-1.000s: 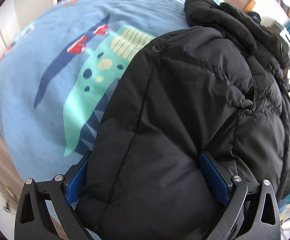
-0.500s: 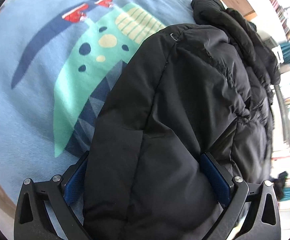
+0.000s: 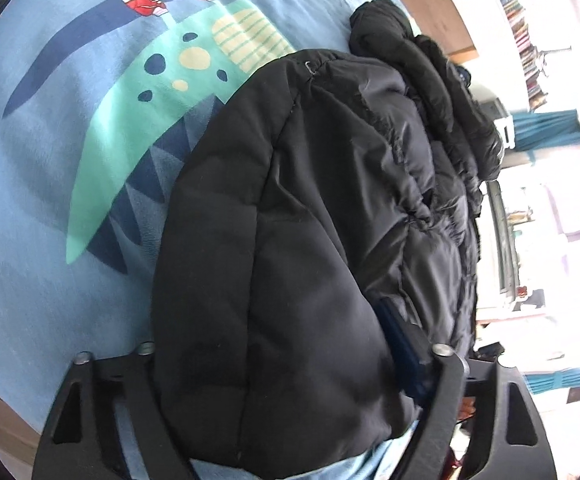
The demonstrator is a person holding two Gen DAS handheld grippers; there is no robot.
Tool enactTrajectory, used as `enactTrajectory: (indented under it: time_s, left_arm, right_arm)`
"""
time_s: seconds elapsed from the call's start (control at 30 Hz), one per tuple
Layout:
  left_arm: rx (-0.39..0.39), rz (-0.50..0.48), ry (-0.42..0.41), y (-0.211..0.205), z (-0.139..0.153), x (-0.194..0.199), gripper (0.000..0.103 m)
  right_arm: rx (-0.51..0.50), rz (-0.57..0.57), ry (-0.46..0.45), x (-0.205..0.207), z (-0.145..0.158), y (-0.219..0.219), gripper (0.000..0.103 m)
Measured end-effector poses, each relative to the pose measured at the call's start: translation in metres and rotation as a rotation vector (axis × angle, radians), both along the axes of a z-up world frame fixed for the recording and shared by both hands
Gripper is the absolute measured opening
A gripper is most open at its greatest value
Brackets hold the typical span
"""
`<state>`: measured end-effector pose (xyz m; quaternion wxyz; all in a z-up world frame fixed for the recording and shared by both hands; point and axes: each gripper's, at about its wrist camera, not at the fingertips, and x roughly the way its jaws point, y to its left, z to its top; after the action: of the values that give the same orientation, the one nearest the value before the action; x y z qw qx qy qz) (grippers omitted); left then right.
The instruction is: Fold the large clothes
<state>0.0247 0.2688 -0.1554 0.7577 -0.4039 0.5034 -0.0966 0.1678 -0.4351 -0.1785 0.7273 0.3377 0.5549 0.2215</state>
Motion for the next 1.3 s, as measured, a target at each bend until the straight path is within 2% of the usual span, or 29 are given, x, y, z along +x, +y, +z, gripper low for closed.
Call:
enactTrajectory:
  time_s: [0.2,0.27,0.33,0.4,0.53,0.63,0.7,0.87,1.3]
  left_arm:
    - [0.009,-0.023,-0.007,-0.020,0.008,0.008,0.074]
    - [0.027,-0.032,-0.004,-0.025,0.010,0.012,0.070]
    - [0.038,-0.036,-0.004,-0.031,0.013,0.016,0.059]
    - [0.065,-0.035,-0.005,-0.036,0.018,0.019,0.048]
    - [0.090,-0.054,-0.034,-0.051,0.031,0.023,0.024]
    - [0.089,-0.052,-0.061,-0.057,0.041,0.026,0.017]
    - [0.080,-0.045,-0.081,-0.056,0.049,0.027,0.016]
    - [0.058,-0.044,-0.136,-0.058,0.073,0.034,0.015]
    - [0.019,-0.017,-0.232,-0.061,0.118,0.053,0.014]
  right_arm:
    - [0.016,0.011,0.003,-0.003,0.002,0.002,0.083]
    - [0.012,0.013,-0.008,-0.005,0.004,0.005,0.076]
    - [0.017,0.007,-0.016,-0.006,0.004,0.005,0.066]
    - [0.026,0.002,-0.026,-0.009,0.005,0.004,0.051]
    - [0.044,0.012,-0.049,-0.012,0.009,0.004,0.036]
    - [0.030,0.020,-0.083,-0.012,0.016,0.007,0.025]
    - [0.020,0.021,-0.106,-0.011,0.022,0.010,0.020]
    - [0.009,0.014,-0.174,-0.009,0.044,0.016,0.016]
    - [0.006,-0.028,-0.320,0.009,0.098,0.020,0.014]
